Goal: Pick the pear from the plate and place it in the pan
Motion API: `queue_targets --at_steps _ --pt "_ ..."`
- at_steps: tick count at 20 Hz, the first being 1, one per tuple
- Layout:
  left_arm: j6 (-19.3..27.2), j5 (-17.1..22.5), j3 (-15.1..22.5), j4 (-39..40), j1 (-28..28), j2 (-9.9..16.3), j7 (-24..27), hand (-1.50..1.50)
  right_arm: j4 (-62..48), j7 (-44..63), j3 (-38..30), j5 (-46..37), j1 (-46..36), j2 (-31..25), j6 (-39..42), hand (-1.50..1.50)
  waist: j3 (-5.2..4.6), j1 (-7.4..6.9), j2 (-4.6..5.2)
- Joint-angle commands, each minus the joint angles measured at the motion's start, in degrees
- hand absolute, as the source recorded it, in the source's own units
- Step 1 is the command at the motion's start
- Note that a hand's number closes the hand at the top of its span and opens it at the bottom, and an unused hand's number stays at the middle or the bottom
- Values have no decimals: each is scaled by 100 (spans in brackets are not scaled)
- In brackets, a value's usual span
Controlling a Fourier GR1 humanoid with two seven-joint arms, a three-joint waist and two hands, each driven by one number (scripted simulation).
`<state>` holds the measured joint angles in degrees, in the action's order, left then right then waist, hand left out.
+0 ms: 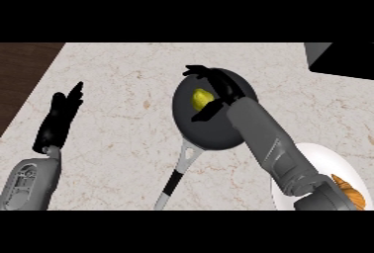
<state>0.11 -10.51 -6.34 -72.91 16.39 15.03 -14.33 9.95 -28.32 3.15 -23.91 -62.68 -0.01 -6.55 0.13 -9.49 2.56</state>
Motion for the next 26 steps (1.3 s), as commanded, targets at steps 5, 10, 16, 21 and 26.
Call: queue_targets --at_steps 5,10,16,21,26 --pt "22 -23 6 139 21 -45 98 0 94 -640 -471 995 89 1 -193 -150 2 -44 1" --pt "73 -17 -154 150 -70 97 160 0 -20 -637 -709 1402 -135 1 -378 -150 -4 184 -54" --pt "18 116 -325 -163 -506 215 97 0 -147 -250 -1109 1586 -425 -353 -361 -150 -5 480 -124" --pt "-85 246 -460 -190 -545 306 -21 0 -139 -602 -1322 1768 -153 -1421 698 -150 -2 614 -131" --pt "-15 183 -380 -301 -467 225 -66 0 -209 -629 -1462 1859 -201 -2202 1508 -150 4 565 -91"
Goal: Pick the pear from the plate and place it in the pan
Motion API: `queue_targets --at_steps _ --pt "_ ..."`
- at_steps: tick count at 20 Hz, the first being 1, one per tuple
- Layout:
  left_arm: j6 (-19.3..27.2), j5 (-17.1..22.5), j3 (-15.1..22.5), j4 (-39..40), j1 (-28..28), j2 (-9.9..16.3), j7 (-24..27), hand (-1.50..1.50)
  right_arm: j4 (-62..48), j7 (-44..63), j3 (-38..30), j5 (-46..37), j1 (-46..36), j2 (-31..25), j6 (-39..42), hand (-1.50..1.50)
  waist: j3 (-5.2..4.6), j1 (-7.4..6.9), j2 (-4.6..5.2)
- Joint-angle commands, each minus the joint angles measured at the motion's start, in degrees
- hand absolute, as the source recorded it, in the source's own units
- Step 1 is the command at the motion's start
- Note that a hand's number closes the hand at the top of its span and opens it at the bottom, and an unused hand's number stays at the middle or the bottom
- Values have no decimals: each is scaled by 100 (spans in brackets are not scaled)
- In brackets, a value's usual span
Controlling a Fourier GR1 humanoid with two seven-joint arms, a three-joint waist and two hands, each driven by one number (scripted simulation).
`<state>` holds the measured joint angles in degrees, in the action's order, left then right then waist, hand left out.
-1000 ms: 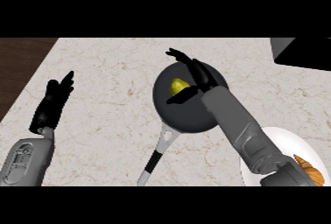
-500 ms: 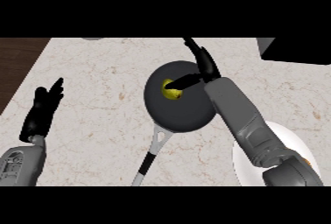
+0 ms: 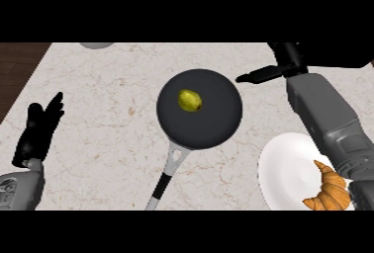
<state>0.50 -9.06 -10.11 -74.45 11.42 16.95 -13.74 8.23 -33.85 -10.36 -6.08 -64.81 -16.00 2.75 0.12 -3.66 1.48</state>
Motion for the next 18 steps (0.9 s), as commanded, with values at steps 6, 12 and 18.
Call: queue_targets --at_steps 6,12,18 --pt "24 -1 21 -178 -20 -50 -166 0 -157 -369 -7 -76 357 -1268 1416 -150 11 -34 26" --pt "-113 36 3 -115 8 34 -73 0 -155 -676 69 -207 541 -1895 2062 -150 15 -56 42" --pt "-111 60 -82 -68 76 99 -153 0 -114 -1200 45 -230 892 -2302 2467 -150 23 -29 44"
